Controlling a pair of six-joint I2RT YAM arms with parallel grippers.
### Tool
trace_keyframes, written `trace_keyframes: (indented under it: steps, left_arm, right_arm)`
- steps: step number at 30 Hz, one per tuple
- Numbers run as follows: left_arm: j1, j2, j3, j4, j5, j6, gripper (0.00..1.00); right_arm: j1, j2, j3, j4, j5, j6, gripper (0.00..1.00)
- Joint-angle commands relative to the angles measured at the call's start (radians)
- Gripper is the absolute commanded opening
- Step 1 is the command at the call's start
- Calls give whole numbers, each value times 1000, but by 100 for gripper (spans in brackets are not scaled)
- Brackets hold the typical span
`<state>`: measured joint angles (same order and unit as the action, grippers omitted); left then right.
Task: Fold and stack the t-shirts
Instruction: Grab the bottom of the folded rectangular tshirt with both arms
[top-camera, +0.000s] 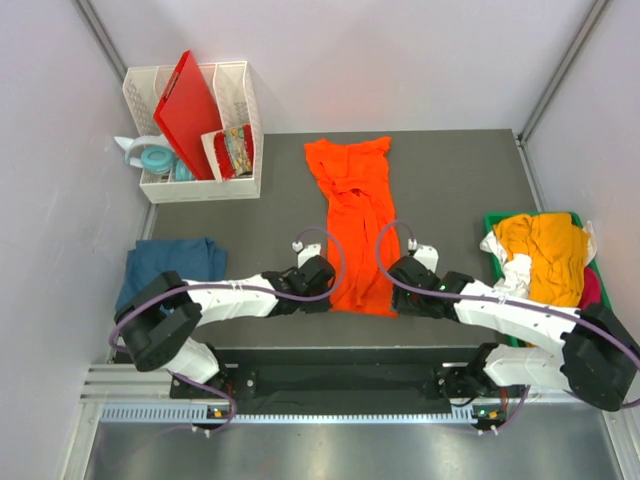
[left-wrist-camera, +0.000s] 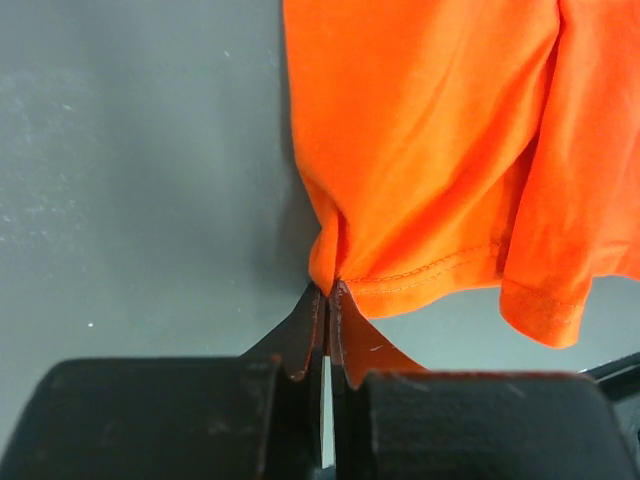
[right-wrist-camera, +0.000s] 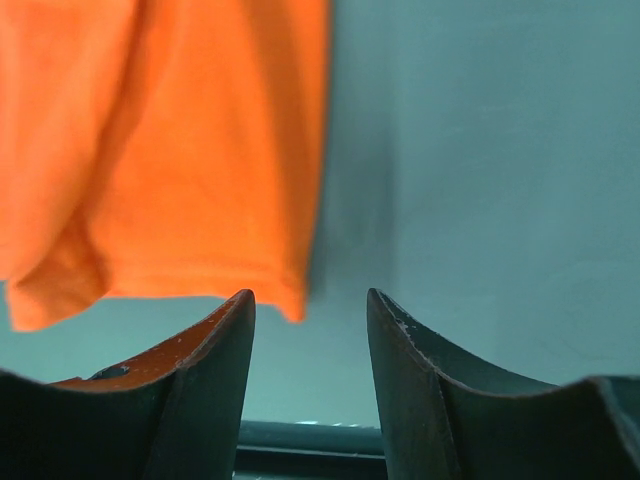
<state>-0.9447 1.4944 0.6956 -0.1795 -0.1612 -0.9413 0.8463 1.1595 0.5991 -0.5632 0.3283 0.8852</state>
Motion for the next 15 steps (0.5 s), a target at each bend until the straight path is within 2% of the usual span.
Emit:
trace_keyframes:
  steps: [1, 10, 15]
  left_arm:
    - [-23, 26, -34, -43, 37, -5, 0]
    - [-43, 20, -22, -61, 38, -1, 0]
    - [-45, -19, -31, -92, 37, -7, 0]
  right_arm:
    - [63, 26, 24, 60, -9, 44, 50]
    - [85, 132, 21, 65, -25, 84, 47]
    - [85, 124, -33, 59, -28, 130, 39]
